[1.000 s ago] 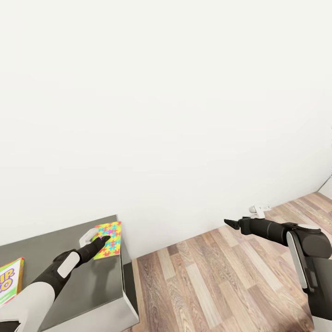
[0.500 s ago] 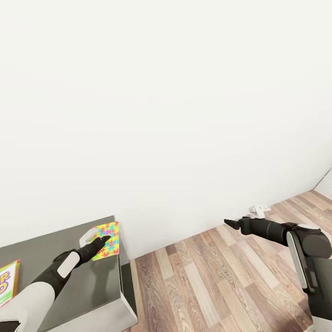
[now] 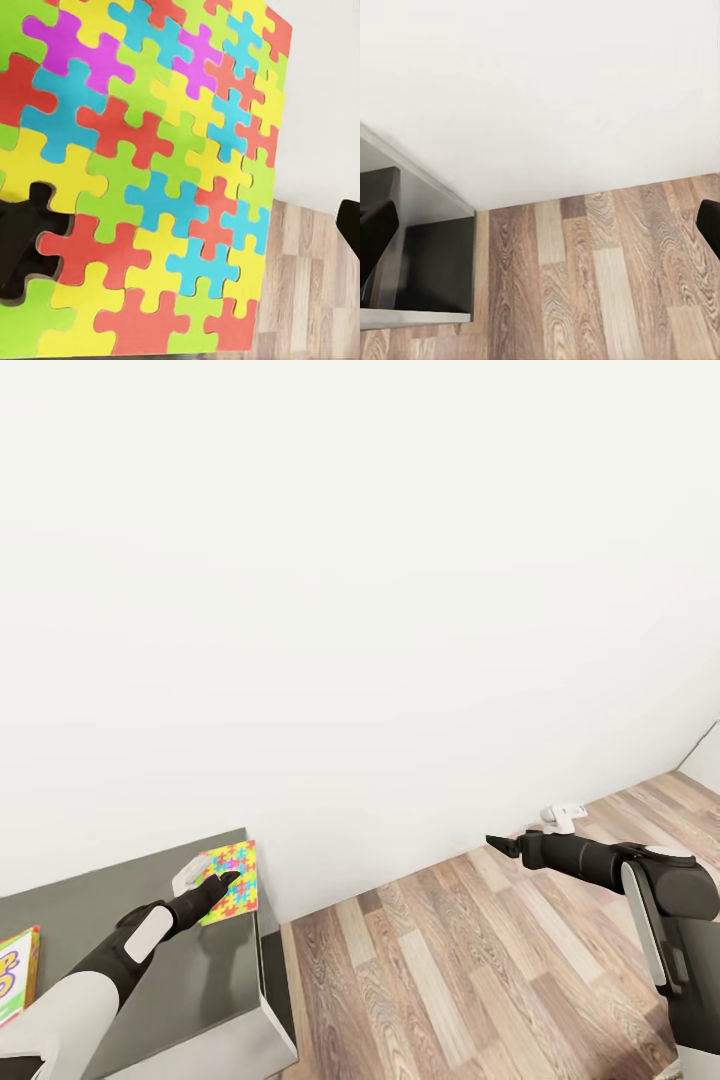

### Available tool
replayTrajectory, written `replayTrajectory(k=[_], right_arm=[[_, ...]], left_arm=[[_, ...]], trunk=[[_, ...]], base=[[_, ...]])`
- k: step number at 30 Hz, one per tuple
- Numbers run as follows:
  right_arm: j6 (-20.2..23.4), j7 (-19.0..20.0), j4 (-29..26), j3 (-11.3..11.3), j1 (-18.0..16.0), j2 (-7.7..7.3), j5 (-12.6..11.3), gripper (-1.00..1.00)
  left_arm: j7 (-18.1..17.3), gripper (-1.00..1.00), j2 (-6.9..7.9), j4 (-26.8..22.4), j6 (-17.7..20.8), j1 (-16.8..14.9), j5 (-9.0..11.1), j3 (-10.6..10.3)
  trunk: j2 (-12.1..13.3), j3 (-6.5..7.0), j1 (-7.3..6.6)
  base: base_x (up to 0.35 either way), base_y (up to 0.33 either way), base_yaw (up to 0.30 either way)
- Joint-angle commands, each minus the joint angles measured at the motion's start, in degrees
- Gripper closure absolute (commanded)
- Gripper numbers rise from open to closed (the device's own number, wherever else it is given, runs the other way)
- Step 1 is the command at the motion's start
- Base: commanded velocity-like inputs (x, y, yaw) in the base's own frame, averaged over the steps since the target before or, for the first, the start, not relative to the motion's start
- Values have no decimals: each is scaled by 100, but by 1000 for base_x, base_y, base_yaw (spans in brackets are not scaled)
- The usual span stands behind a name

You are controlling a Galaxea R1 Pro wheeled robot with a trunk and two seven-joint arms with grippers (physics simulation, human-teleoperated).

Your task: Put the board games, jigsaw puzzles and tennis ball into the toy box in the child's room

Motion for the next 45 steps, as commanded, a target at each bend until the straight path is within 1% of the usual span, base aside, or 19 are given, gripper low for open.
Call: replayTrajectory(k=[1,5,16,22,36,41,45], right_arm=[[24,47,-4,-5,-7,1,43,-100],[24,47,-4,-5,-7,1,43,-100],[24,47,-4,-5,-7,1,43,-100],[24,47,-4,-5,-7,1,43,-100],[24,47,-4,-5,-7,1,43,-100],[24,47,-4,-5,4,2,43,-100],[24,47,-4,-5,13,2,43,-100]], left_arm=[[-10,-100,-1,-4,41,-3,38,15],[-10,-100,-2,-4,41,-4,38,15],[-10,-100,-2,-4,41,-2,38,15],[-10,-100,-2,-4,41,-3,38,15],[-12,-100,2,-4,41,-2,38,20],[-54,-100,31,-9,35,31,60,59],[-242,-100,150,-14,33,169,89,79]], trunk=[[-11,-11,3],[-11,-11,3],[-11,-11,3],[-11,-16,3],[-11,-17,3],[-11,-17,3],[-11,-17,3]], base=[[0,0,-151],[0,0,-164],[0,0,-25],[0,0,-126],[0,0,-13],[0,0,0],[0,0,0]])
